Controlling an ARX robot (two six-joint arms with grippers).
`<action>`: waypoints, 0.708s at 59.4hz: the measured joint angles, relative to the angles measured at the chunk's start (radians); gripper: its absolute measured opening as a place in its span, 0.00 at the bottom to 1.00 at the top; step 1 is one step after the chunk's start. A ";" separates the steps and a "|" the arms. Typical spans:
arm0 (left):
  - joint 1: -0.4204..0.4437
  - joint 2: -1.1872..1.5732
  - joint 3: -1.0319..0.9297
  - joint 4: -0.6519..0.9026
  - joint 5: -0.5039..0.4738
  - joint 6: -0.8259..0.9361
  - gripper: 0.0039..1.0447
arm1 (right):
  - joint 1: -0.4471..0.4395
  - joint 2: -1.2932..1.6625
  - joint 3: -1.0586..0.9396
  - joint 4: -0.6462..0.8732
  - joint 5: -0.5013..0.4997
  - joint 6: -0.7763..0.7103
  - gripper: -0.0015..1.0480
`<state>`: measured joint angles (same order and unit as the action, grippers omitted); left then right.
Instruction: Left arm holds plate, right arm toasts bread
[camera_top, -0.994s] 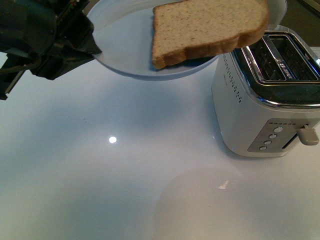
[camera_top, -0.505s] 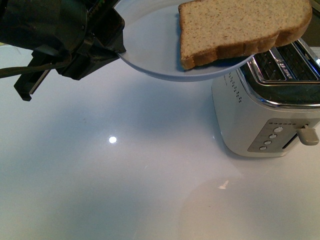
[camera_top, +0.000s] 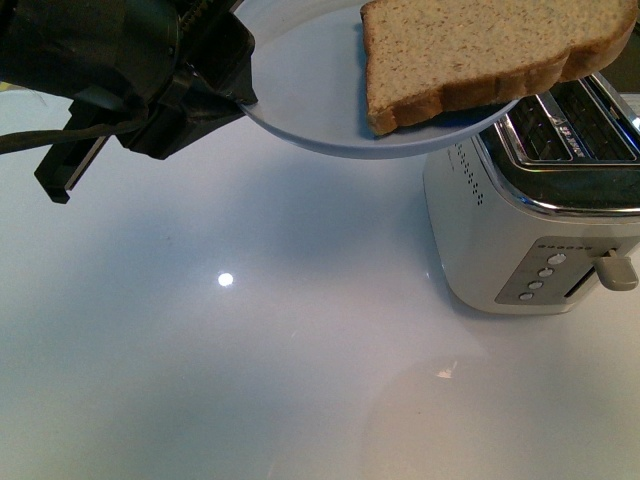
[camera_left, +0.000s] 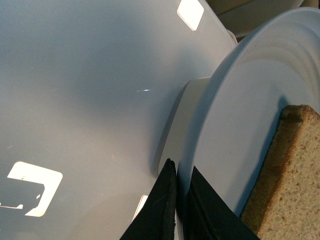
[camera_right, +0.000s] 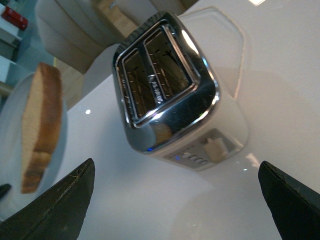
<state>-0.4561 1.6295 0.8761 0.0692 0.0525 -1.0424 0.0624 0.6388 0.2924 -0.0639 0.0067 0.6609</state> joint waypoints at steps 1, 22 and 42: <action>0.000 0.000 0.001 -0.001 0.000 -0.001 0.02 | 0.002 0.030 0.010 0.025 -0.013 0.017 0.92; 0.000 0.000 0.006 -0.015 0.003 -0.007 0.02 | 0.116 0.526 0.182 0.396 -0.133 0.283 0.92; 0.005 0.000 0.016 -0.034 0.008 -0.007 0.02 | 0.181 0.737 0.316 0.469 -0.148 0.343 0.87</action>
<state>-0.4507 1.6295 0.8917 0.0349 0.0605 -1.0496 0.2432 1.3758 0.6086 0.4049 -0.1417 1.0035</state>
